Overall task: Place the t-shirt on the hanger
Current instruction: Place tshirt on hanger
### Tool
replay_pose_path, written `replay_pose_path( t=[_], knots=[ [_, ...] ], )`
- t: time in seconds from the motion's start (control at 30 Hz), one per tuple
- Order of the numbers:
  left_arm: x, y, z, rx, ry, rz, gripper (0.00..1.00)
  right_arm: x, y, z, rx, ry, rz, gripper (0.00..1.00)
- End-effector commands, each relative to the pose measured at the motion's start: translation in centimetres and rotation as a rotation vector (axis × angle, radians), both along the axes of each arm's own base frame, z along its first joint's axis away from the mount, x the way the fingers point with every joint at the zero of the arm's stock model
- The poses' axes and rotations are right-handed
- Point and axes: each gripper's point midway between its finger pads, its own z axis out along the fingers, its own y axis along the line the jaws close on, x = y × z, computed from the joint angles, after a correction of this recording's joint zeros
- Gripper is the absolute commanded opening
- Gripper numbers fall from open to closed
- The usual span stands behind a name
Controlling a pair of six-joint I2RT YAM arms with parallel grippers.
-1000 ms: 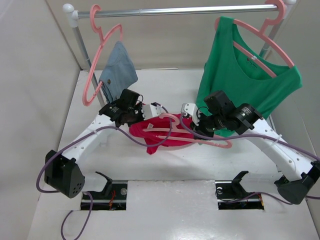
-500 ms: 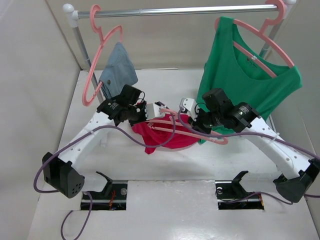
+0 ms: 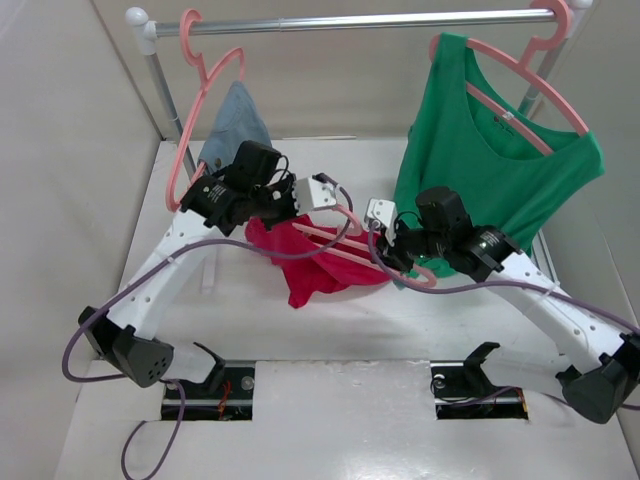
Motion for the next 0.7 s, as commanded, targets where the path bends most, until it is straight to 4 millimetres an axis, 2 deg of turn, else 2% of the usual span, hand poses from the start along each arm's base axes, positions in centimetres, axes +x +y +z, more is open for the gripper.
replay_pose_path(
  t=[0.0,0.1,0.17,0.27,0.37,0.53,0.57,0.6,0.63,0.67],
  knots=[
    [-2.9,-5.1,5.8,-0.195,-0.068,-0.199,0.00,0.7,2.5,0.8,0.097,-0.058,0.104,0.00],
    [-4.9,-6.9,6.6,-0.200,-0.078,-0.273,0.00,2.5,2.9,1.1,0.133,-0.067,0.078,0.00],
    [-5.7,-7.7,8.2,-0.234,-0.095,-0.290,0.00,3.5,2.8,1.0,0.152,-0.056,0.059,0.00],
    [-6.3,-8.1,8.0,-0.248,-0.055,-0.299,0.00,4.4,2.9,1.2,0.197,-0.060,0.029,0.00],
    [-6.5,-7.7,6.0,-0.210,-0.017,-0.286,0.00,4.6,2.7,1.5,0.223,-0.092,0.004,0.00],
    [-7.3,-6.6,5.1,-0.186,-0.016,-0.290,0.00,4.4,0.7,0.4,0.227,-0.087,-0.033,0.00],
    [-7.1,-6.5,5.1,-0.176,-0.028,-0.289,0.06,4.7,0.4,0.4,0.224,-0.096,-0.038,0.00],
    [-7.2,-6.4,4.9,-0.171,-0.021,-0.289,0.22,4.4,0.4,-0.1,0.222,-0.082,-0.030,0.00],
    [-7.2,-6.4,4.9,-0.167,-0.028,-0.296,0.35,4.6,0.1,-0.3,0.217,-0.074,-0.043,0.00],
    [-7.3,-6.2,4.8,-0.161,-0.019,-0.295,0.42,4.6,0.0,-0.2,0.214,-0.081,-0.039,0.00]
  ],
)
